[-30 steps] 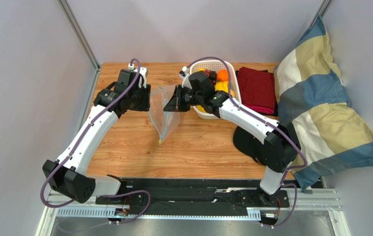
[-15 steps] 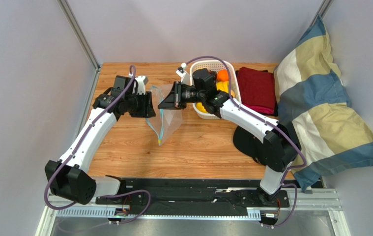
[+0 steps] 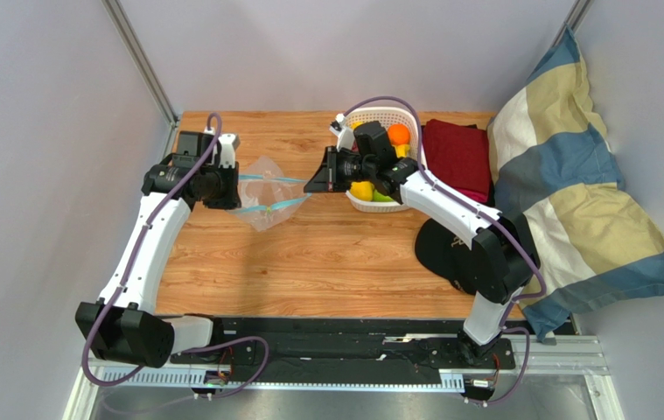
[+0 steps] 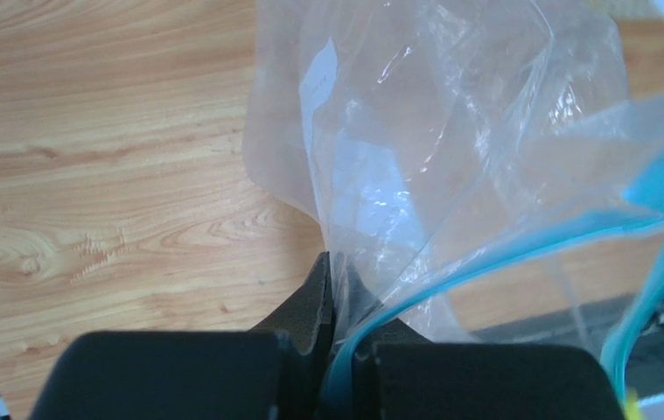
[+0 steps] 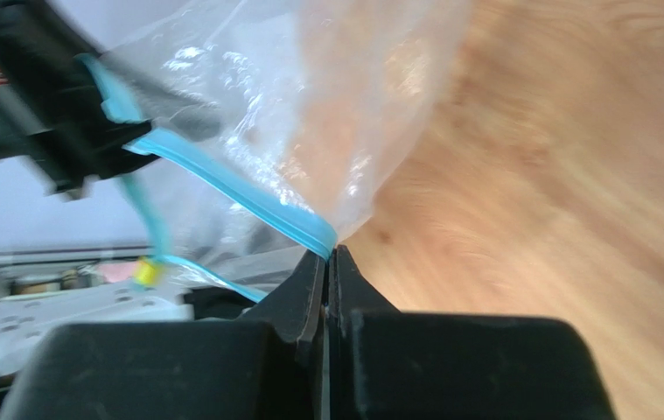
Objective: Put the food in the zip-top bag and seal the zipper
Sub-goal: Open the zipper of the food storage bag.
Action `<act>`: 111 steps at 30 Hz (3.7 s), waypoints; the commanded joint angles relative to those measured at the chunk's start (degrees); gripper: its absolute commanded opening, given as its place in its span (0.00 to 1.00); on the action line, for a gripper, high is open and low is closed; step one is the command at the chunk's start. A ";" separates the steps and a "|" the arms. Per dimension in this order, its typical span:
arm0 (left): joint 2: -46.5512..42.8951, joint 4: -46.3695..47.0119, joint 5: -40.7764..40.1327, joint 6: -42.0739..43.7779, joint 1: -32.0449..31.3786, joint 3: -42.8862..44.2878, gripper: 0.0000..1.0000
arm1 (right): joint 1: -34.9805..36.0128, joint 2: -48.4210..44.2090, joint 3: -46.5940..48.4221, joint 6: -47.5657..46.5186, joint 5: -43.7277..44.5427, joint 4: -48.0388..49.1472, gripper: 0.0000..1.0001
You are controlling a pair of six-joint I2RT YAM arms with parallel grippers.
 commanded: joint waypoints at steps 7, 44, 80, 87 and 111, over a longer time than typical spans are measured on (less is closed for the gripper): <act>3.22 -9.25 3.60 11.68 0.79 2.80 0.00 | -1.38 -0.49 0.95 -22.09 10.30 -18.59 0.00; 0.86 -14.53 13.02 8.61 -2.03 6.15 0.70 | 3.72 -1.28 1.40 1.11 -0.52 -9.62 0.00; -6.18 -4.69 1.94 1.22 -5.28 -1.94 0.28 | 7.24 -0.22 5.62 15.37 10.55 -17.36 0.00; -2.14 -4.86 4.05 1.31 -0.89 0.08 0.00 | 4.61 0.21 4.38 -1.65 13.36 -19.63 0.00; 14.47 3.58 11.17 -6.43 -7.39 5.62 0.00 | -11.91 4.35 21.96 -28.22 7.73 -32.03 0.99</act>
